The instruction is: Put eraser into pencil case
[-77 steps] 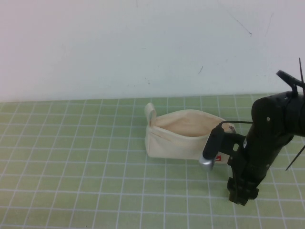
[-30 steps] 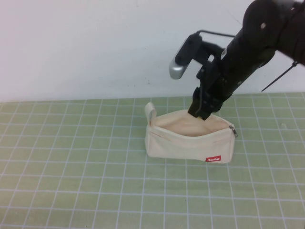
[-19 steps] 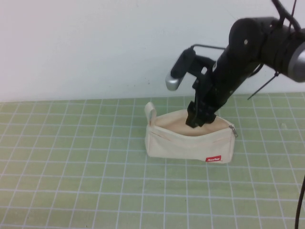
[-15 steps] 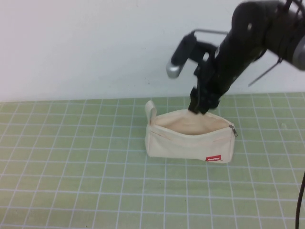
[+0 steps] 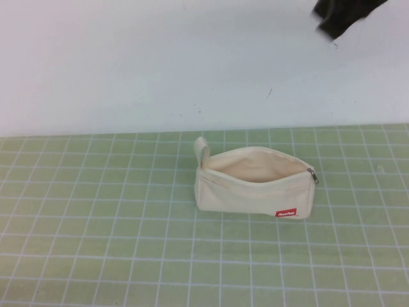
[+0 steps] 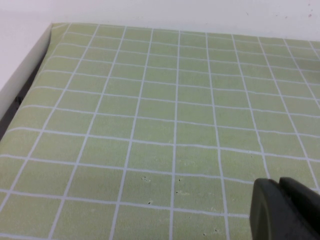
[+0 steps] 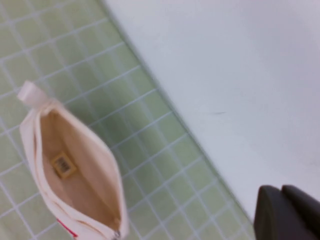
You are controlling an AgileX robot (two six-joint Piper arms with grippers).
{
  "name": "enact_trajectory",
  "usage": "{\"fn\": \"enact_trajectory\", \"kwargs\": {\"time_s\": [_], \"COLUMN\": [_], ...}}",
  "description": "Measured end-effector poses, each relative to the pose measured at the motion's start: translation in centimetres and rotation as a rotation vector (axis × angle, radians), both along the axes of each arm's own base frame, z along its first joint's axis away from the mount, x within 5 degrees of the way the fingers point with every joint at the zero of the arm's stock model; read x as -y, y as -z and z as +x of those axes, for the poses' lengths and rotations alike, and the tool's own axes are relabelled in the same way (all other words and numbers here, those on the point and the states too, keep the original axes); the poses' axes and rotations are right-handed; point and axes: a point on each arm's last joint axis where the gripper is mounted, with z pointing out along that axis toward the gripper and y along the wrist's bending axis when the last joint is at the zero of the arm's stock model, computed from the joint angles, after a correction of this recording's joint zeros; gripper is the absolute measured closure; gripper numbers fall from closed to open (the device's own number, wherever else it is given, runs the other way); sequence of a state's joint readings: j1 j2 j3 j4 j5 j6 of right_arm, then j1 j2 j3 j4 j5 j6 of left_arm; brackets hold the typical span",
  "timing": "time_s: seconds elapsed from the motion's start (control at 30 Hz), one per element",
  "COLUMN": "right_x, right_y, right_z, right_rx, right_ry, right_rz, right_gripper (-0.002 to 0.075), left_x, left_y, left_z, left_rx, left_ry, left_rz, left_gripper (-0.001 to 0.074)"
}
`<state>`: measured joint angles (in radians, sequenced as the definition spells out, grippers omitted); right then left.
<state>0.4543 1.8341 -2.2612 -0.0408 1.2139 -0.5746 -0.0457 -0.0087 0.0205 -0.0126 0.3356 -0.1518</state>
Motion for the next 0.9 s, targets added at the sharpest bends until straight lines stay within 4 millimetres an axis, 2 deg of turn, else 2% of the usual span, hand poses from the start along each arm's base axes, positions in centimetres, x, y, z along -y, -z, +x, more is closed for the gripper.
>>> {"fn": "enact_trajectory", "kwargs": {"time_s": [0.07,0.2,0.33,0.47,0.6,0.77,0.9], "right_x": [1.2,3.1,4.4,5.4,6.5,7.0,8.0], "right_y": [-2.0,-3.5,-2.2,1.0,4.5,11.0,16.3], "right_z": [-2.1,-5.7,-8.6,-11.4,-14.4,-18.3,-20.8], "right_rx": [0.044,0.062,-0.007,-0.090,-0.058,-0.156,-0.273], "right_ry": [0.016,0.028,0.047,0.075,0.083,0.069,0.081], "right_rz": [0.013,0.016,0.017,0.057,0.156,0.318,0.274], "right_gripper": [0.0723,0.0725,0.0725,0.0725,0.0726,0.0726,0.0726], "left_x": [0.0,0.0,0.0,0.0,0.0,0.0,0.0], "left_y": [0.0,0.0,0.0,0.0,0.0,0.0,0.0], "left_z": [0.0,0.0,0.0,0.0,0.0,0.0,0.0], "left_rx": [0.000,0.000,0.000,0.000,0.000,0.000,0.000], "left_ry": [0.000,0.000,0.000,0.000,0.000,0.000,0.000], "left_rz": [0.000,0.000,0.000,0.000,0.000,0.000,0.000], "left_gripper": [0.0736,0.0736,0.0736,0.0736,0.0736,0.0736,0.0736]}}
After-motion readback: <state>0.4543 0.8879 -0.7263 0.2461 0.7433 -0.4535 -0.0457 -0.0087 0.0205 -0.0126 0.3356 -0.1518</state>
